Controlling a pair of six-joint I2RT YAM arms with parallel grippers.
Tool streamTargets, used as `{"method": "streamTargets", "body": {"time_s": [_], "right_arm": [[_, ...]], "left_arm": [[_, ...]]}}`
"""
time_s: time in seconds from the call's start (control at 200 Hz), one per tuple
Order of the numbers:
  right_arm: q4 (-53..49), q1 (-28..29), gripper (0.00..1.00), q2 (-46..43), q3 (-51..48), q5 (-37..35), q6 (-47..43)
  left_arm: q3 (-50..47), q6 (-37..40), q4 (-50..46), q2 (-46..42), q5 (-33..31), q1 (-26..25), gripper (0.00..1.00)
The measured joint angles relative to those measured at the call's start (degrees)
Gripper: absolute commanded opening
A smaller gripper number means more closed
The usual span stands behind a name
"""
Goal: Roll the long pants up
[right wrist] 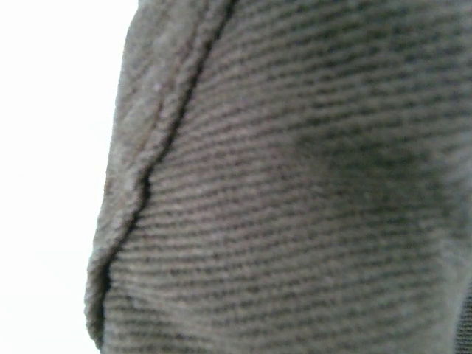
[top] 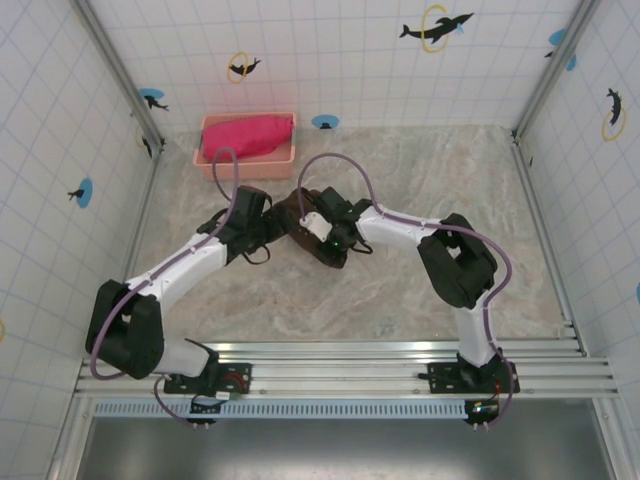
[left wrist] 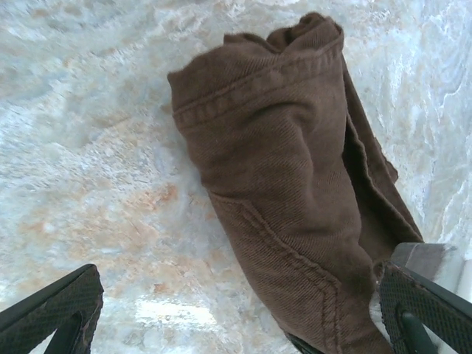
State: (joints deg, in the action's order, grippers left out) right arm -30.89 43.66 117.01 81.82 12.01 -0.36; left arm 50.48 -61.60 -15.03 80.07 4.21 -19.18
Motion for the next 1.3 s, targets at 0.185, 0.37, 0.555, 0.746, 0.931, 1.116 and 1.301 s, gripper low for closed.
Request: {"method": "streamTargets", "body": {"time_s": [0.185, 0.37, 0.555, 0.746, 0.931, 1.116, 1.301], "right_arm": [[0.5, -2.4, 0.0, 1.1, 0.5, 8.1, 0.0], [1.6, -3.2, 0.0, 2.3, 0.8, 15.1, 0.4], [1.8, -4.1, 0.0, 3.0, 1.1, 18.3, 0.8], [1.9, -4.2, 0.0, 3.2, 1.3, 19.1, 1.0], [1.1, -4.2, 0.0, 3.8, 2.2, 19.5, 1.2], [0.2, -4.2, 0.0, 4.4, 3.2, 20.0, 1.2], [-0.3, -4.3, 0.0, 5.0, 3.9, 21.2, 1.7]], "left_arm": [[-7.8, -3.4, 9.5, 2.0, 2.1, 0.0, 0.97], [-12.0, -8.0, 17.9, 4.5, 2.6, -0.6, 0.97], [-12.2, -10.3, 21.4, 5.7, 2.5, -1.0, 0.97], [-12.3, -11.9, 24.2, 7.1, 2.9, -1.1, 0.98], [-12.3, -12.2, 24.7, 7.3, 2.9, -1.1, 0.97], [-12.2, -12.4, 25.1, 7.3, 2.9, -1.1, 0.97], [-8.6, -12.0, 24.4, 8.0, 3.1, -1.2, 0.97]]}}
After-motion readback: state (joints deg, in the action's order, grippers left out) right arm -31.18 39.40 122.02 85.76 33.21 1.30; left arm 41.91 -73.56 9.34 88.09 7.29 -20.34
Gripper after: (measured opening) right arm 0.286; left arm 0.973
